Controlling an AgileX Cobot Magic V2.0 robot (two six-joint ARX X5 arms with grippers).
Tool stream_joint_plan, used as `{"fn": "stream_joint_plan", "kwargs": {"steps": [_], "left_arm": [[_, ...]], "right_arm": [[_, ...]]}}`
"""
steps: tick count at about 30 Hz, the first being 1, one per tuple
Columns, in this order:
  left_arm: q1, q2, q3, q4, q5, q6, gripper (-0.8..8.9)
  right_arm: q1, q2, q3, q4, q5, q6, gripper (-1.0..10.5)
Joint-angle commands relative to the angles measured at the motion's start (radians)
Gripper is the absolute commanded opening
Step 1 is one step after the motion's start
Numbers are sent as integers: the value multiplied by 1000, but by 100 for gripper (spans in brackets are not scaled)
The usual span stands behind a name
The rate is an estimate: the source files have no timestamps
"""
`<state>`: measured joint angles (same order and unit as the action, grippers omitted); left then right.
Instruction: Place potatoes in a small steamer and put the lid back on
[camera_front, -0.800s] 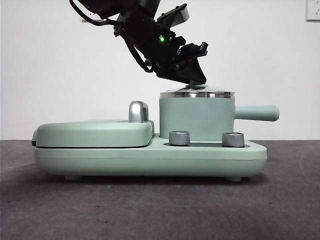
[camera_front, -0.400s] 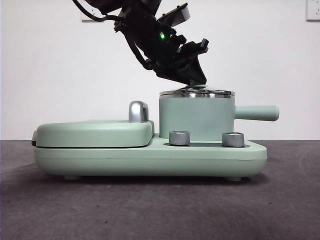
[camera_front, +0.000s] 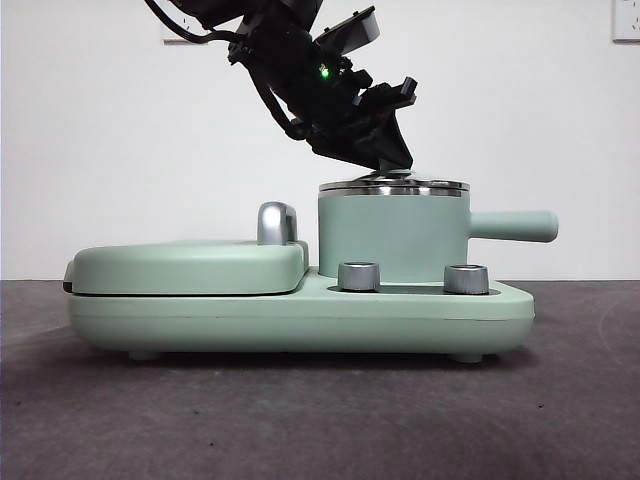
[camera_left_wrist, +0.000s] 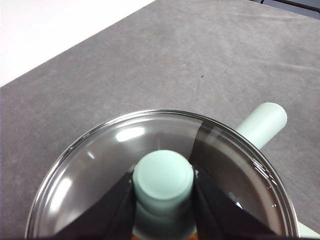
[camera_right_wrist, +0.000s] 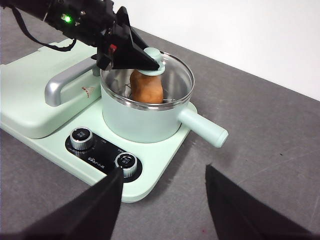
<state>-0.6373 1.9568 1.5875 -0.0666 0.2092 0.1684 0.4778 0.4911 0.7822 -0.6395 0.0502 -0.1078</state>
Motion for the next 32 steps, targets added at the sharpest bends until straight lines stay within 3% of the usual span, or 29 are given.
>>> {"fn": "stream_joint_plan", "kwargs": {"steps": [1,5,11,14,20,26,32], "left_arm": [[-3,12,31,7,5,6,203],[-3,0,31,5,15,5,257],[6,-57,31,-43,39,-7,258],[28,-102,31,-110,70,-66,258],[123,-195,30,-260,194,-198,257],[239,-293,17,-401,238,-203,254],[347,-450,-91,-434,261,-204,250]], "right_arm": [[6,4,2,10,3,-5,254],[6,3,2,9,3,-4,254],[6,3,2,6,2,0,254],[6,3,2,0,2,3,254],[6,3,2,-24,-5,31,254],[6,4,2,-27,-27,48,254],[6,4,2,-27,-27,48,254]]}}
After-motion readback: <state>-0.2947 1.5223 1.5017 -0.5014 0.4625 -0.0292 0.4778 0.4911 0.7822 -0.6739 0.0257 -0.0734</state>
